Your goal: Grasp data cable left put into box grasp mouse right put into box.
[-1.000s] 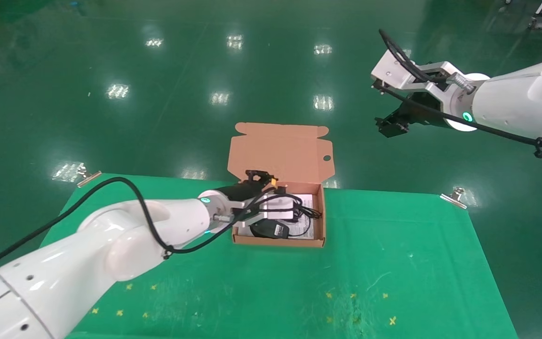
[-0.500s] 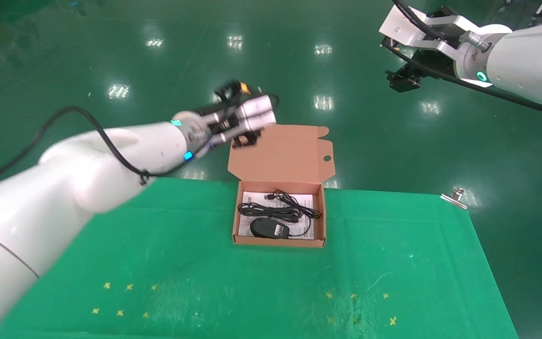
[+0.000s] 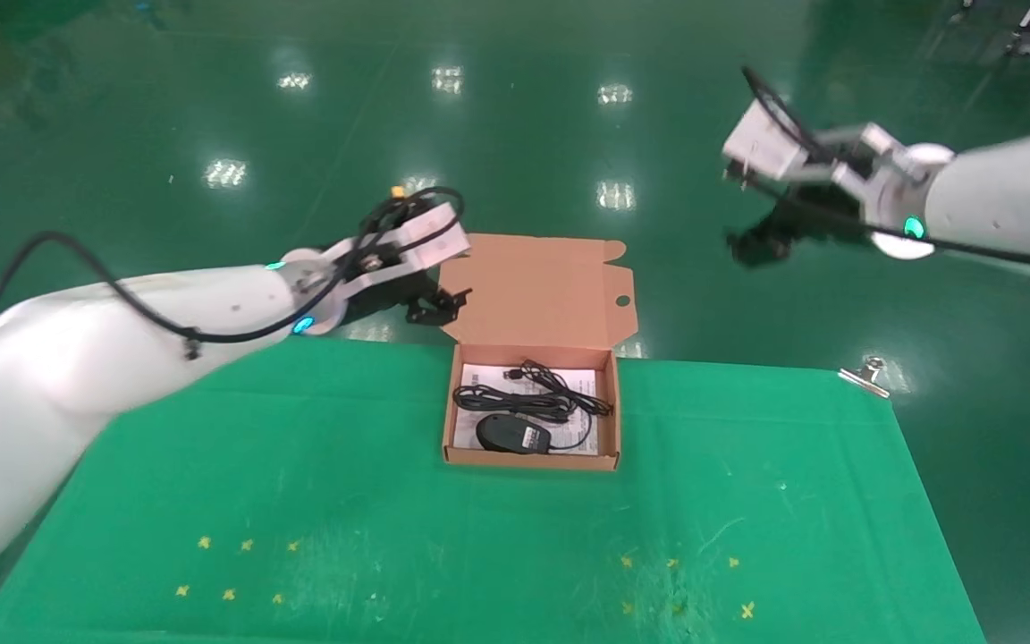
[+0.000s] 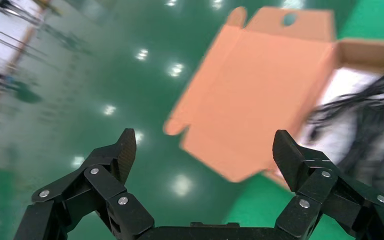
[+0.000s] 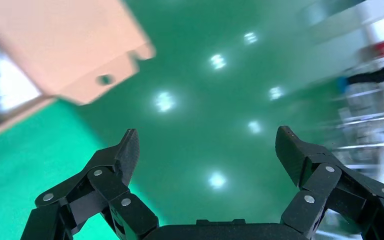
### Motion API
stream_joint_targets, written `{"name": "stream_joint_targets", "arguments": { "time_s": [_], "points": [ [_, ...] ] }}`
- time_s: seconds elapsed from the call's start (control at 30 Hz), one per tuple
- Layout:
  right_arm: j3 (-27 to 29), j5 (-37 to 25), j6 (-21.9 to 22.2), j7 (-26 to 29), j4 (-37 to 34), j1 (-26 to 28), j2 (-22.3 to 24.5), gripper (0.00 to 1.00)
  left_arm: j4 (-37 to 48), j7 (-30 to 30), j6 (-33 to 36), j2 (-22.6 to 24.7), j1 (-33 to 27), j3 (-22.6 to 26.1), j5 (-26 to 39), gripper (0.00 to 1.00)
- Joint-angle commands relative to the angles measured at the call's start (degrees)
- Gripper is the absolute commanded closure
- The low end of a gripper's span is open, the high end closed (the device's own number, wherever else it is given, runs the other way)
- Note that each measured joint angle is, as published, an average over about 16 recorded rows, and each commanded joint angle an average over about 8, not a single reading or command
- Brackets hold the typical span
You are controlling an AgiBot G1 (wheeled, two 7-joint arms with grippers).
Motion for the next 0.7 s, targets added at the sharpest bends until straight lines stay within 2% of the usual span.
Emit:
{"name": "stream_joint_targets", "arguments": {
  "time_s": [0.03, 0.63, 0.7],
  "points": [
    [2.3, 3.1, -1.7, -2.1, 0.4, -1.8, 0.7, 0.00, -1.0, 0.5, 2.2, -1.4, 1.0, -1.4, -2.6, 0.00],
    [22.8, 30.8, -17.1, -21.4, 4.4, -18.0, 7.0, 0.00, -10.3, 5.2, 21.7, -13.8, 10.3, -14.4, -26.3, 0.00],
    [24.0, 32.4, -18.0, -22.5, 4.7, -18.9, 7.3, 0.00, -10.8, 5.4, 22.9, -14.5, 10.8, -15.1, -27.7, 0.00]
  ]
}}
